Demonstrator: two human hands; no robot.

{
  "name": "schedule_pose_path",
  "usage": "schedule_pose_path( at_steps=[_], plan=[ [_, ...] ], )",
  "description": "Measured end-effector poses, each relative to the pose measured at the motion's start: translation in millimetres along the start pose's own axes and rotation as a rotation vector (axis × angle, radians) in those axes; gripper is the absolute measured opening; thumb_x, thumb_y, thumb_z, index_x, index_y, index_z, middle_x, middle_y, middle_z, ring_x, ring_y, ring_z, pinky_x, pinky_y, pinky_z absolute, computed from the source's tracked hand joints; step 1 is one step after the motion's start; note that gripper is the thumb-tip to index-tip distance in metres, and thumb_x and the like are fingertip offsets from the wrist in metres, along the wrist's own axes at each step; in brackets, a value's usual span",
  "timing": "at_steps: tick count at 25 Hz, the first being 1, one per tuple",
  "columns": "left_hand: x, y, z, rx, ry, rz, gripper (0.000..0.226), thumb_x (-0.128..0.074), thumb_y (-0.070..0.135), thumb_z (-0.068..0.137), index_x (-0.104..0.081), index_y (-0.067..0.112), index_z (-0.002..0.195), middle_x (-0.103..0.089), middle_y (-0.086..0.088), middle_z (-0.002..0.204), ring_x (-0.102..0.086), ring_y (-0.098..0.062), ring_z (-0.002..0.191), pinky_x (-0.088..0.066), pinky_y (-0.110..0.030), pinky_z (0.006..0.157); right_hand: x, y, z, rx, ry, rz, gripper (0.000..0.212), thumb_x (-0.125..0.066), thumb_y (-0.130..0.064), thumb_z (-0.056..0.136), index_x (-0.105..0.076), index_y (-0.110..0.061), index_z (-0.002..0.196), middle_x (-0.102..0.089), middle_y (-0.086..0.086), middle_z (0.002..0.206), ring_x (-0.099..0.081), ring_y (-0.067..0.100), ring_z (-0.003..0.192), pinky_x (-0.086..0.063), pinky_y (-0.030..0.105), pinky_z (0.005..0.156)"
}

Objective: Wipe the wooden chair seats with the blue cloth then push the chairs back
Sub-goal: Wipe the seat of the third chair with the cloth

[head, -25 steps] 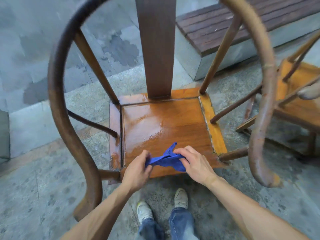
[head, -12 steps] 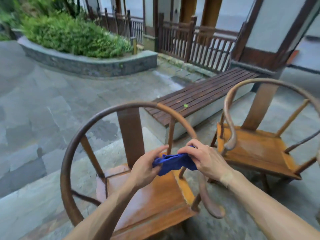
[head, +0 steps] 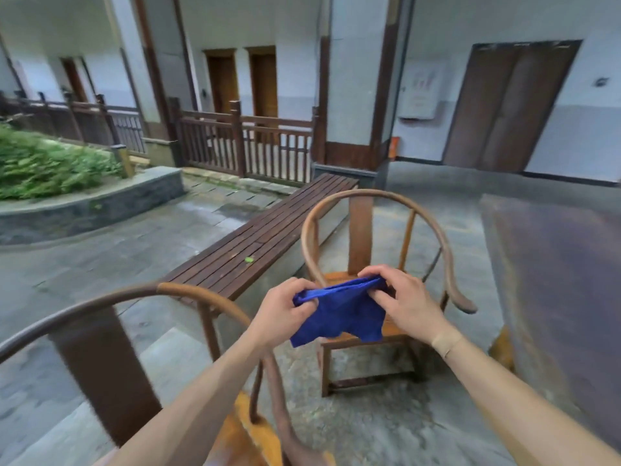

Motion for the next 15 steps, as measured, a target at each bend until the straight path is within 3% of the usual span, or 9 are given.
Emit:
schedule_pose_path(
  at_steps=[2,7,10,12,15],
  plan=[
    [-33.1,20.1,27.8,-0.035,-0.05,-0.035,0.018,-0.066,0.007,0.086,-0.072,0.021,0.097,-0.07,0.005,0.092,-0.06,0.0,0.085,-0.041,-0.013,0.075,36.3,26.8,-6.2,-0.105,0.09,0.024,0.037,-0.066,-0.008,0.086,-0.06,-0.042,0.101,-0.068,-0.018,0.092,-0.059,-0.004,0.073,-0.044,0.016,0.072],
    [-99.3,62.1,87.5,-0.047,-0.133,-0.105,0.022,-0.066,0.012,0.088,-0.068,0.034,0.087,-0.069,0.014,0.08,-0.059,0.005,0.073,-0.042,-0.01,0.064,97.7,90.6,-16.7,-0.293,0.249,0.096,0.019,-0.068,-0.031,0.081,-0.062,-0.043,0.094,-0.069,-0.014,0.09,-0.054,0.0,0.057,-0.049,0.035,0.072],
    [-131.7,72.9,121.6,-0.056,-0.176,-0.12,0.018,-0.067,0.014,0.088,-0.069,0.031,0.086,-0.071,0.01,0.082,-0.063,-0.007,0.081,-0.048,-0.025,0.071,120.9,118.6,-21.1,-0.324,0.318,0.133,0.024,-0.07,-0.016,0.084,-0.064,-0.038,0.092,-0.07,-0.008,0.093,-0.051,0.001,0.055,-0.048,0.026,0.069],
    [-149.3,73.5,143.1,-0.065,-0.186,-0.126,0.013,-0.068,0.014,0.088,-0.07,0.026,0.088,-0.071,0.007,0.083,-0.063,-0.01,0.081,-0.048,-0.027,0.072,128.1,137.1,-18.6,-0.34,0.339,0.146,0.028,-0.07,-0.01,0.086,-0.065,-0.037,0.093,-0.07,-0.005,0.094,-0.05,0.002,0.053,-0.046,0.022,0.066],
    [-166.3,65.5,175.7,-0.06,-0.198,-0.156,0.01,-0.068,0.016,0.089,-0.07,0.026,0.089,-0.071,0.008,0.084,-0.064,-0.011,0.083,-0.05,-0.029,0.073,129.2,163.8,-4.5,-0.354,0.357,0.156,0.028,-0.07,-0.011,0.087,-0.066,-0.037,0.095,-0.069,-0.008,0.091,-0.056,0.003,0.059,-0.052,0.027,0.068]
  ],
)
Point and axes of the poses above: each hand's wrist, its own z-axis towards the middle knuckle, its own x-axis out of the back of the hand, y = z × x, the point moved 3 cm from there along z, towards the middle knuckle
